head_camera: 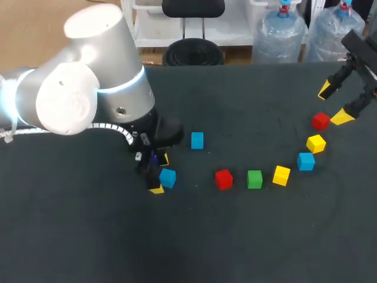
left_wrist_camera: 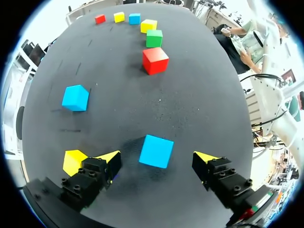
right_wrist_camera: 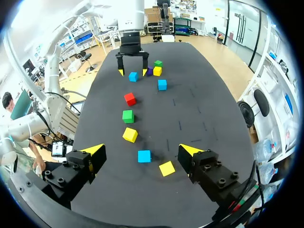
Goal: Place the blue cubes, place green cubes on the blue cubes, place the yellow cubes on the green cubes, then place the red cubes on the yellow cubes, and place purple cube on the red cubes.
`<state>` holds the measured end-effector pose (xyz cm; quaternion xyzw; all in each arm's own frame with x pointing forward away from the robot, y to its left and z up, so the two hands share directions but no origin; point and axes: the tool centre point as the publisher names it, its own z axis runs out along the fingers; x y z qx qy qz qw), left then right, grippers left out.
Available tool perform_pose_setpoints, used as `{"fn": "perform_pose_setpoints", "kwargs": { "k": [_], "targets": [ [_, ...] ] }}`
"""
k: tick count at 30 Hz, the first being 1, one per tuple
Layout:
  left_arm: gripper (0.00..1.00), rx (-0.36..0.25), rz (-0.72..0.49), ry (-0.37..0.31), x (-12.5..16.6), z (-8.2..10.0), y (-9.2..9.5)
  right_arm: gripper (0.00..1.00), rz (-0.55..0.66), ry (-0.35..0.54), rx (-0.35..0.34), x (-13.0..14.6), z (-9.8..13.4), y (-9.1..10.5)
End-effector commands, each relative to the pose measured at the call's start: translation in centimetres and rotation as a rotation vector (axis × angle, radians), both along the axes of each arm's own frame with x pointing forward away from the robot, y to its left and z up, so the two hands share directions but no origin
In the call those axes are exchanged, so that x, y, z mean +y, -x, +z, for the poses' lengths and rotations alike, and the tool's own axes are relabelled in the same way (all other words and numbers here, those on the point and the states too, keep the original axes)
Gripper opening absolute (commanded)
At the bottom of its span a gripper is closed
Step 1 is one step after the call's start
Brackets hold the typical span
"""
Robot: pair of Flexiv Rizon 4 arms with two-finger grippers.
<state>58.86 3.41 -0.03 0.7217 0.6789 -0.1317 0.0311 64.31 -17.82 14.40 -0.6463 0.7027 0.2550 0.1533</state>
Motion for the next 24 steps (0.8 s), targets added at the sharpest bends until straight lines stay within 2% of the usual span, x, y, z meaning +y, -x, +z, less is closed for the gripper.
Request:
{"fn": "perform_pose_setpoints", "kwargs": {
  "k": [1, 3, 5, 6, 9, 17, 19, 21, 22, 23, 24],
  "targets": [
    [0.85, -0.001, 0.001, 0.005, -0.01, 0.13, 0.06, 1.0, 0.001, -0.001, 0.001, 0.01, -0.04, -0.08],
    [0.75, -0.001, 0.002, 0.008, -0.13, 0.16, 0.14, 1.0, 0.001, -0.001, 0.001, 0.01, -0.04, -0.08],
    [0.54, 0.0, 0.002, 0.01, -0.24, 0.11, 0.23, 1.0, 0.001, -0.001, 0.001, 0.01, -0.04, -0.08],
    [0.48, 0.001, 0.003, 0.012, -0.28, 0.08, 0.26, 1.0, 0.001, -0.001, 0.001, 0.01, -0.04, -0.08],
    [0.43, 0.005, 0.003, 0.013, -0.36, -0.03, 0.3, 1.0, 0.001, -0.001, 0.001, 0.01, -0.04, -0.08],
    [0.44, 0.009, 0.005, 0.014, -0.44, -0.08, 0.27, 1.0, 0.001, -0.001, 0.001, 0.01, -0.04, -0.08],
    [0.42, 0.009, 0.007, 0.017, -0.44, -0.05, 0.22, 1.0, 0.001, -0.001, 0.001, 0.01, -0.04, -0.08],
    [0.32, 0.007, 0.011, 0.021, -0.46, 0.0, 0.16, 1.0, 0.001, -0.001, 0.001, 0.01, -0.04, -0.08],
    [0.23, 0.007, 0.013, 0.023, -0.47, 0.03, 0.13, 1.0, 0.001, -0.001, 0.001, 0.01, -0.04, -0.08],
    [0.07, 0.006, 0.014, 0.026, -0.5, 0.08, 0.12, 1.0, 0.001, -0.001, 0.001, 0.01, -0.04, -0.08],
    [0.0, 0.006, 0.015, 0.029, -0.52, 0.13, 0.1, 1.0, 0.001, -0.001, 0.001, 0.01, -0.04, -0.08]
  ]
}}
